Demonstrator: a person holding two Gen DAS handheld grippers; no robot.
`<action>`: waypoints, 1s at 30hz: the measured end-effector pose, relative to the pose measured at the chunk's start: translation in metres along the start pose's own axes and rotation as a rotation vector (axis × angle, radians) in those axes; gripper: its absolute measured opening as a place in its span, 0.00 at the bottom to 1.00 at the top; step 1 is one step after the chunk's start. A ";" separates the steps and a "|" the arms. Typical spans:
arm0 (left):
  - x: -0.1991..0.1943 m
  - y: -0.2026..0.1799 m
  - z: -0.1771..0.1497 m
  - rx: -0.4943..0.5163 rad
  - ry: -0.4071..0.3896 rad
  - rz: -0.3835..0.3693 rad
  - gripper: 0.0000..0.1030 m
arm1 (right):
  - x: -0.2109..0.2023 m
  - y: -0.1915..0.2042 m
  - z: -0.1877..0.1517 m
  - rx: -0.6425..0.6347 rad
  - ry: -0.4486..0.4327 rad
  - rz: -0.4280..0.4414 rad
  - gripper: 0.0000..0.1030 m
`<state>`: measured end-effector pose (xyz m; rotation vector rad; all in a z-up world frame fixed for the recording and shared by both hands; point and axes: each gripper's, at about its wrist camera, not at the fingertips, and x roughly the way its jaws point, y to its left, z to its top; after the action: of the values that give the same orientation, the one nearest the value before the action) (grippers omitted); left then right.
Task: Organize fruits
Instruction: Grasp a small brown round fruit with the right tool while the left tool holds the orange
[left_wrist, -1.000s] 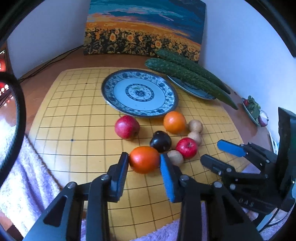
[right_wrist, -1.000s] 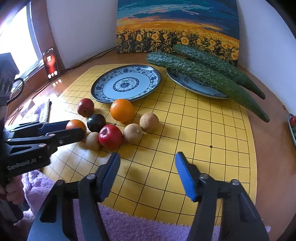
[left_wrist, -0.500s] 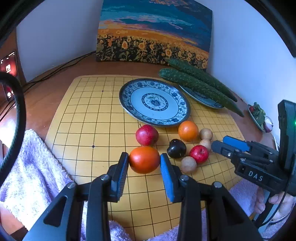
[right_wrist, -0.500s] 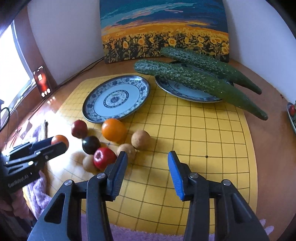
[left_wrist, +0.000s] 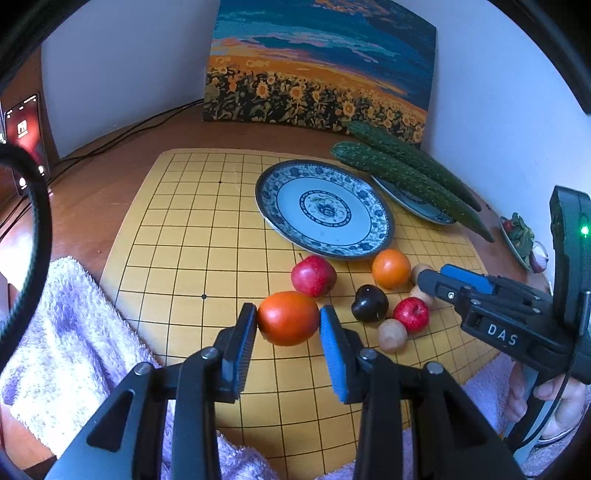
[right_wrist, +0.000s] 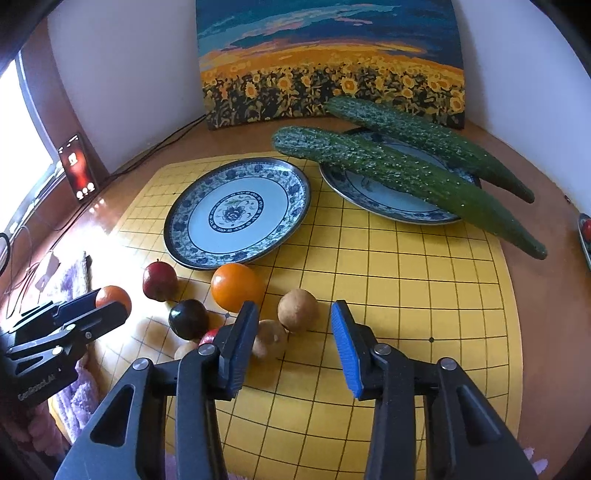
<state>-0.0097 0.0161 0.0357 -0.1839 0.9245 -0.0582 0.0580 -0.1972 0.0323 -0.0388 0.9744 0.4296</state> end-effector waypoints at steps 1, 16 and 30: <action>0.000 0.000 0.000 -0.001 0.000 -0.001 0.36 | 0.001 0.001 0.000 0.000 0.001 0.000 0.41; 0.001 -0.001 0.007 0.005 -0.005 0.003 0.36 | 0.013 -0.002 0.001 0.021 0.039 0.035 0.27; 0.000 -0.008 0.017 0.022 -0.012 0.003 0.36 | 0.009 -0.005 0.000 0.022 0.025 0.054 0.24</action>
<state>0.0039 0.0109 0.0474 -0.1623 0.9122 -0.0650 0.0637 -0.1987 0.0243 0.0028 1.0061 0.4689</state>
